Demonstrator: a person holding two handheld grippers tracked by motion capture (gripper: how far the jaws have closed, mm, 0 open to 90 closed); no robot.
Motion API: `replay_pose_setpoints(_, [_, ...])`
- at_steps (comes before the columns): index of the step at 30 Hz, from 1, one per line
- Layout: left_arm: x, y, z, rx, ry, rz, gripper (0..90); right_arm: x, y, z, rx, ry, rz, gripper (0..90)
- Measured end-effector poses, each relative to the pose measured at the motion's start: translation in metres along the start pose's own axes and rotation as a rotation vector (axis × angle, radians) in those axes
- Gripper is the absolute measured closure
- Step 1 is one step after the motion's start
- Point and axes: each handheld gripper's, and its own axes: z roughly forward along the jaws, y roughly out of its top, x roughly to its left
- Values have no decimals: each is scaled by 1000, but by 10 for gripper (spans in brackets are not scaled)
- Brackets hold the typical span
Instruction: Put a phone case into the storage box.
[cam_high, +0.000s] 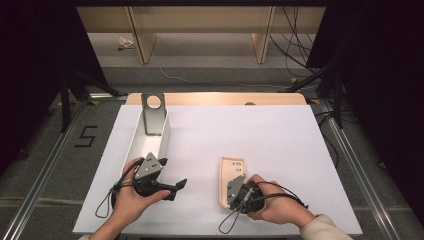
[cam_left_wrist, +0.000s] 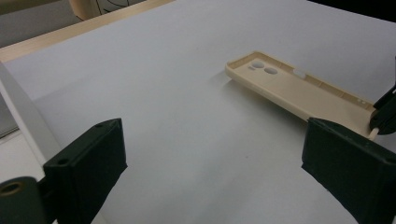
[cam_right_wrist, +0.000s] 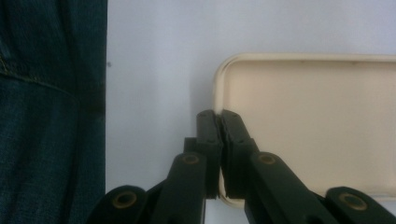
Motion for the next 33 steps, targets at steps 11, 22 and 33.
replay_pose_setpoints(11, [1,0,0,-1,1,-2,62,-10,-7,-18,-196,2,91,881])
replay_pose_setpoints(22, [1,-1,0,1,-1,-6,67,-15,-10,-23,-312,5,125,882])
replay_pose_setpoints(33, [2,-1,0,2,-2,-9,68,-19,-13,-26,-406,15,157,882])
